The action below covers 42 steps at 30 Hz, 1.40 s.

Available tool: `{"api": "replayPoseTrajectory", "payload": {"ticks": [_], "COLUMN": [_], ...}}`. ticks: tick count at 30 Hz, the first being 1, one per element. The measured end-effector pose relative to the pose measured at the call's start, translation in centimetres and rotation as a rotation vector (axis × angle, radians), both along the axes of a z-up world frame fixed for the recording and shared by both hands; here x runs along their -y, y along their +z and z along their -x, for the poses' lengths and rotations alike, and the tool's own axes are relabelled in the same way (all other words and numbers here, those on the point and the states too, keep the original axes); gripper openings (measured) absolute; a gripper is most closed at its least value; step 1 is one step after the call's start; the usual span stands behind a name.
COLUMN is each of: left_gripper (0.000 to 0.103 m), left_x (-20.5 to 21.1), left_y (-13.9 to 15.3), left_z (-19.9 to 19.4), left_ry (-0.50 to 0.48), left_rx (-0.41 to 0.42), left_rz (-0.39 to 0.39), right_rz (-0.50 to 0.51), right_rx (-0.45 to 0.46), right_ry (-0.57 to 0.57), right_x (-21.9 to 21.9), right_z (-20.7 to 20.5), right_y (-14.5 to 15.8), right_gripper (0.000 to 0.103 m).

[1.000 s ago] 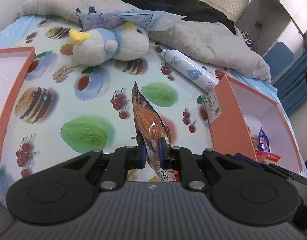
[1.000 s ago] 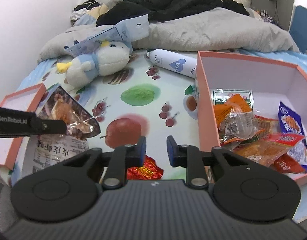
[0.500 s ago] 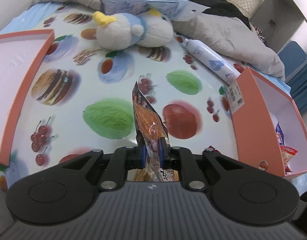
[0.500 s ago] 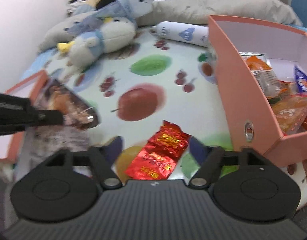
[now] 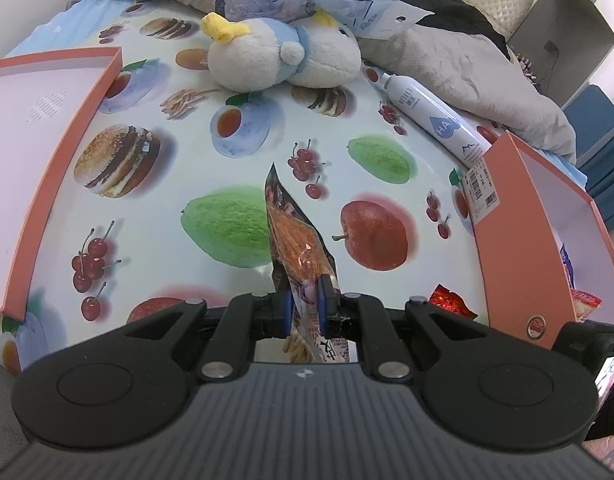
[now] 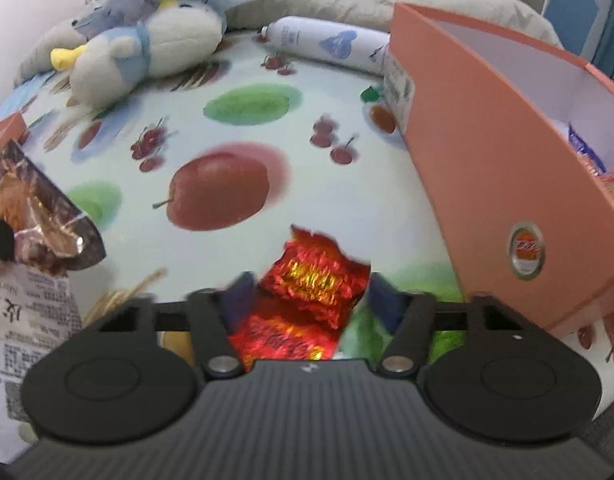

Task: Organize snacks

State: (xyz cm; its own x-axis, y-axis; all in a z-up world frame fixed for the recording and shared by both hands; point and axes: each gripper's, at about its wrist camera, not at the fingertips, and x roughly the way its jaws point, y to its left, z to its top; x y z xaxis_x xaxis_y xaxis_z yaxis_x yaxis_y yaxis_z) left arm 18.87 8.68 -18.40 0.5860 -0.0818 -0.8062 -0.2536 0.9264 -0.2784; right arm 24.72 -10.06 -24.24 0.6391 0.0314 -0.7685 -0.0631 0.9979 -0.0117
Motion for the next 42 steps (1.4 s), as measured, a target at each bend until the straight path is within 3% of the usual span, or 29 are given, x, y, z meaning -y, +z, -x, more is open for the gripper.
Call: {"api": "replayPoseTrajectory", "payload": {"ticks": [6,16,24,33,39,42], "left_gripper": [0.014,0.014,0.014,0.014,0.014,0.014], "left_x": [0.4,2.2,5.3,9.8,14.8,17.7], "left_y": [0.5,3.5,9.1,16.7,19.5,19.3], "left_z": [-0.3,-1.7,-3.6,-6.7,-9.2,-10.6], "left_ry": [-0.013,-0.074,-0.169,-0.281,-0.377,-0.422], "left_rx": [0.007,0.052,0.156,0.296,0.347,0.324], "left_rz": [-0.005,-0.011,-0.024,-0.019,-0.025,-0.005], "right_rz": [-0.023,-0.118,-0.168,-0.157,-0.134,-0.127], "right_rx": [0.013,0.058,0.16,0.319,0.355,0.316], "right_ry": [0.033,0.122,0.167,0.169,0.14,0.112], "right_x": [0.9,2.8,5.3,10.0,14.2,16.5], "right_z": [0.3,0.7,0.2,-0.9,-2.0,-3.1], "right_y": [1.4,8.0,15.4,23.0,25.6,25.4], "right_gripper": [0.059,0.059,0.059,0.059,0.059,0.059]}}
